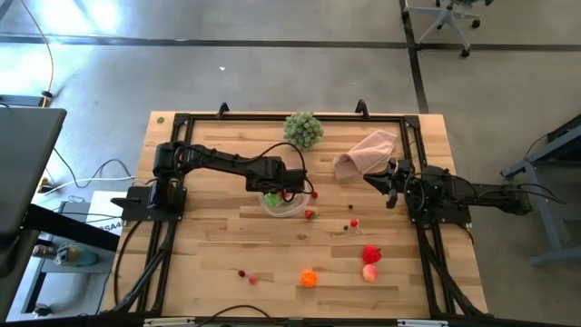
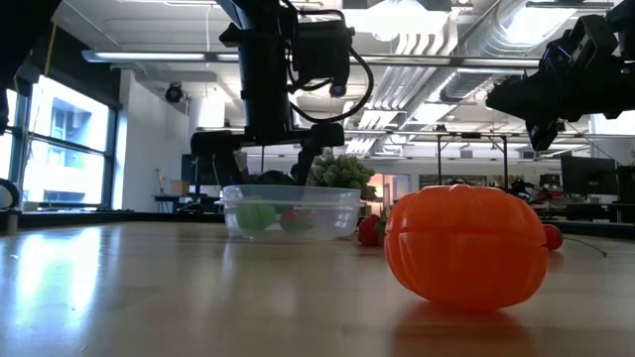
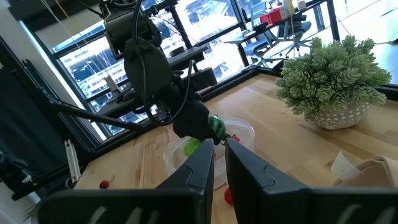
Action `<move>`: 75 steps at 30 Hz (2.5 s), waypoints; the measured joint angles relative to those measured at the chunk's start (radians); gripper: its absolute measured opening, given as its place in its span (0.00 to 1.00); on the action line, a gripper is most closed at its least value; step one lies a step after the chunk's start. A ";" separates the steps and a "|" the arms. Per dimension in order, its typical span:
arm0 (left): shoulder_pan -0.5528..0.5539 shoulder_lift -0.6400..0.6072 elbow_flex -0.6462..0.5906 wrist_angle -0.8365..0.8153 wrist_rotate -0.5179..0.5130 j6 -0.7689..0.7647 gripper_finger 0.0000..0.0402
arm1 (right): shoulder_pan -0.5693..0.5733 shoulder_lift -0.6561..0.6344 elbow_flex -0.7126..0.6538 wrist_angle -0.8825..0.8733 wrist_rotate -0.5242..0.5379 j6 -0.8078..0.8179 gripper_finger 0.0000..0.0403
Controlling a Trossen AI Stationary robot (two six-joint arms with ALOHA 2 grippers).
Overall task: Pick and placing Produce into tupperware
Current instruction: Put the green watermelon into the transparent bin, then put the red cherry into the transparent bin
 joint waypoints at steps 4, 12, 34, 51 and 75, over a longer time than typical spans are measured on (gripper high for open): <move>0.000 0.000 0.000 0.000 0.000 0.000 0.86 | 0.000 0.000 0.000 0.000 0.000 0.000 0.07; 0.000 0.000 0.000 0.000 0.002 0.000 0.97 | 0.000 0.000 0.000 0.000 0.000 0.000 0.07; -0.108 -0.002 0.348 -0.569 0.160 0.016 0.91 | 0.000 0.000 0.000 0.000 0.000 0.000 0.07; -0.535 -0.119 0.257 -0.640 0.227 -0.421 0.91 | 0.000 0.000 0.000 0.000 0.000 0.000 0.07; -0.744 -0.006 0.061 -0.241 0.246 -1.294 0.91 | 0.000 0.000 0.000 0.000 0.000 0.000 0.07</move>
